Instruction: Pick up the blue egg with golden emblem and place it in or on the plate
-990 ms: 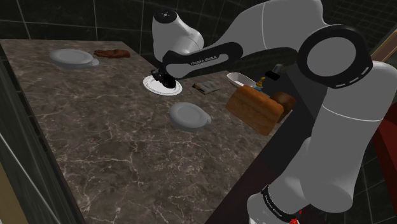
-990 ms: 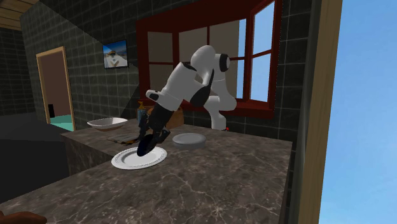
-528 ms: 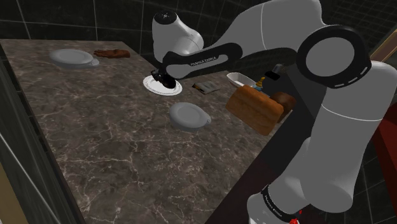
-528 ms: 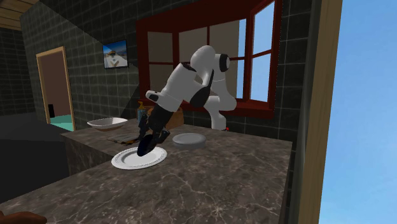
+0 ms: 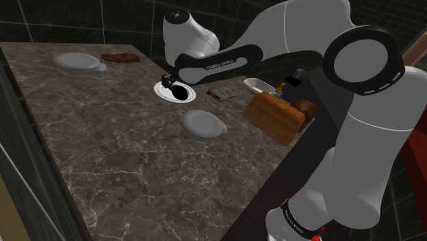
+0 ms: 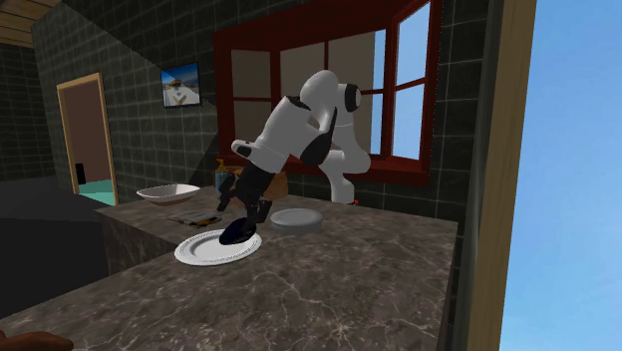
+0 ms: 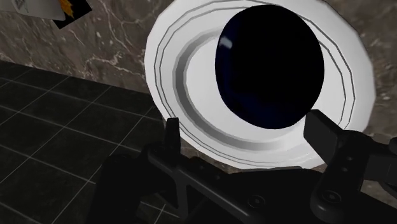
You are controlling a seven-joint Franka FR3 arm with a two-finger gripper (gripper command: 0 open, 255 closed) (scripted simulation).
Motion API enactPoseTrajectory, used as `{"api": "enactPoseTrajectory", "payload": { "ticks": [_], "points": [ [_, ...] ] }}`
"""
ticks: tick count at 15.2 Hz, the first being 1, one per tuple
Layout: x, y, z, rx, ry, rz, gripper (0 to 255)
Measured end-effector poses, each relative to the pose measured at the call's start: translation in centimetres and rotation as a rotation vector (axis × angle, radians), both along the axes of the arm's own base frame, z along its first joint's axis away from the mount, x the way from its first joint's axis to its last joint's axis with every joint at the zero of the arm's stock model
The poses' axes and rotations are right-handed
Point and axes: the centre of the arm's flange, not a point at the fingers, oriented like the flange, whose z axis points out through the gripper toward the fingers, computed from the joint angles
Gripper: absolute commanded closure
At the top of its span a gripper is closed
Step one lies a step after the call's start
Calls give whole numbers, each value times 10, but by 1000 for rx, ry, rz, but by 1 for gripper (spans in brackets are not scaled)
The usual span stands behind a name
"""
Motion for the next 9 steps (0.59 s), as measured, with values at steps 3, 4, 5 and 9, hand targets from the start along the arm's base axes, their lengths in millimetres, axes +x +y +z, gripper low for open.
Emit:
{"api": "enactPoseTrajectory", "payload": {
  "ticks": [3, 4, 5, 9],
  "points": [
    [-9, 11, 25, 0, -1, 0, 0],
    [-10, 12, 28, 0, -1, 0, 0],
    [-11, 11, 29, 0, 0, 0, 0],
    [-12, 12, 30, 0, 0, 0, 0]
  ]
}}
